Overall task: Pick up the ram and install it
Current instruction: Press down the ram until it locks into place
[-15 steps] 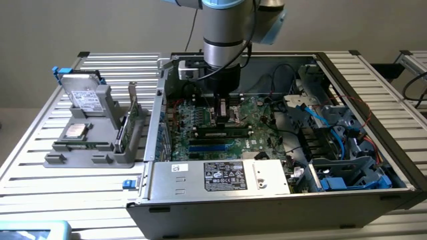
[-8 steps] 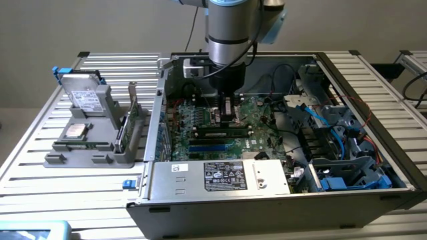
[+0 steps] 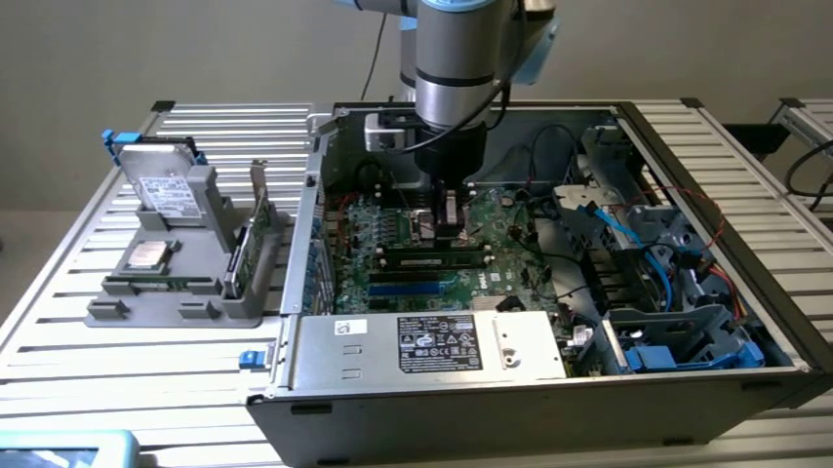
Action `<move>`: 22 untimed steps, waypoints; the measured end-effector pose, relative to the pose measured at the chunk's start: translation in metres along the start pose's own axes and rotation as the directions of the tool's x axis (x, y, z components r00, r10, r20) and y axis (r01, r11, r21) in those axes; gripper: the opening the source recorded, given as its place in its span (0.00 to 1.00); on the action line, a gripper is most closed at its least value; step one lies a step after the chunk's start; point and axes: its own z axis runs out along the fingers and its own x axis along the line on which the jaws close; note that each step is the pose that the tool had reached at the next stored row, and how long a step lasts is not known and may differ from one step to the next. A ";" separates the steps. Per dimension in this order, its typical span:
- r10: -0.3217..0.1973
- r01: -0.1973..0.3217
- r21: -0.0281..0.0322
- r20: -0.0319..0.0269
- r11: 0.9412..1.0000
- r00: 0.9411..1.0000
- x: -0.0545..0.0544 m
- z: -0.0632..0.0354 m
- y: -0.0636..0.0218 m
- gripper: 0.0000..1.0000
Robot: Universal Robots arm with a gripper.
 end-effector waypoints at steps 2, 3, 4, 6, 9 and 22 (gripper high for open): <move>-0.001 0.001 -0.004 0.000 1.000 1.000 0.000 0.0000 -0.0002 0.11; -0.001 0.001 -0.005 0.000 1.000 1.000 0.000 0.0000 -0.0001 0.11; 0.000 0.000 -0.005 0.000 1.000 1.000 0.000 0.0000 -0.0001 0.11; 0.018 -0.018 -0.007 0.000 1.000 1.000 0.000 0.0000 -0.0001 0.11; 0.060 -0.060 -0.012 -0.001 0.998 0.998 0.000 0.0001 -0.0001 0.11; 0.229 -0.229 -0.031 -0.003 0.973 0.973 0.000 0.0004 -0.0002 0.11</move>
